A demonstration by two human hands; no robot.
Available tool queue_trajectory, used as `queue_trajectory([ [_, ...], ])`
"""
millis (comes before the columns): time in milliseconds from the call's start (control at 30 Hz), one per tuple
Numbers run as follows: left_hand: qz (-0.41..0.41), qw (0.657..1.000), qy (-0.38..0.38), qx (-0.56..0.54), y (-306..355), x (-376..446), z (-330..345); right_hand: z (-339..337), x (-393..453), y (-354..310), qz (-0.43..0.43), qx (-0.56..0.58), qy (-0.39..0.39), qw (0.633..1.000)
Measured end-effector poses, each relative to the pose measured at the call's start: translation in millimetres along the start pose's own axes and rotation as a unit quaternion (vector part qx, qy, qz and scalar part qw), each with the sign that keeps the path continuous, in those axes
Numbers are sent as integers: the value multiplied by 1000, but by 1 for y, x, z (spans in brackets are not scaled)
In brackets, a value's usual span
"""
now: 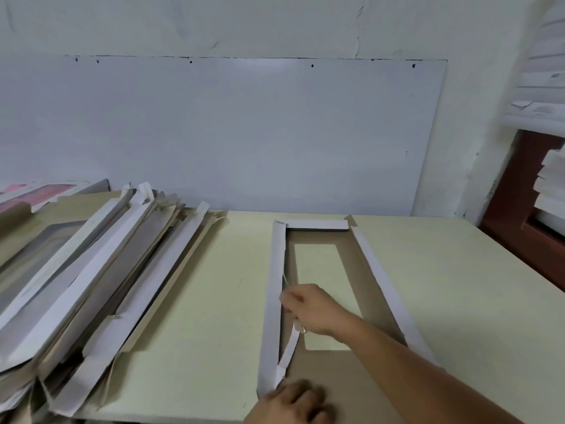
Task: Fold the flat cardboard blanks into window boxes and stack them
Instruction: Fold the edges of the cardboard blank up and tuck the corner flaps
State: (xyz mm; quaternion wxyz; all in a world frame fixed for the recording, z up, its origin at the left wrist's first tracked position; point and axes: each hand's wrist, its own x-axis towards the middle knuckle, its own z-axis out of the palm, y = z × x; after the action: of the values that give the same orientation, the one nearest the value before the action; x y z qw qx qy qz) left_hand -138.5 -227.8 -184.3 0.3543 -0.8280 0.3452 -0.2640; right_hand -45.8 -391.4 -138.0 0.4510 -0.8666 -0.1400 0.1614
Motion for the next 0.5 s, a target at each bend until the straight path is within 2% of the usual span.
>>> queue_trajectory([
  [33,13,998,13,-61,7,-17,-6,-6,-14,3,-29,-86,-20,996],
  [67,-6,982,-18,-190,10,-24,-18,-12,-29,7,-48,-159,-41,985],
  [100,-32,949,-52,-310,13,-14,-38,-19,-45,13,-57,-204,-62,975],
  [133,-76,919,-96,-374,9,-9,-50,-25,-61,18,-55,-220,-80,971],
  [167,-103,872,-105,-467,10,-3,-51,-32,-78,24,-45,-218,-94,970],
  [200,-155,844,-89,-505,6,2,-51,-37,-95,29,-32,-215,-101,971],
  [233,-187,835,-65,-513,5,2,-46,-40,-111,36,-19,-223,-99,970],
  [300,-199,820,-96,-528,-8,2,-43,-43,-137,49,-1,-257,-52,965],
  [367,-194,787,-82,-580,-16,2,-36,-42,-150,59,-9,-277,11,961],
  [400,-177,763,-95,-614,-22,1,-34,-42,-153,61,-18,-286,32,958],
  [500,-167,642,-111,-740,-38,2,-22,-43,-151,59,-30,-288,61,955],
])
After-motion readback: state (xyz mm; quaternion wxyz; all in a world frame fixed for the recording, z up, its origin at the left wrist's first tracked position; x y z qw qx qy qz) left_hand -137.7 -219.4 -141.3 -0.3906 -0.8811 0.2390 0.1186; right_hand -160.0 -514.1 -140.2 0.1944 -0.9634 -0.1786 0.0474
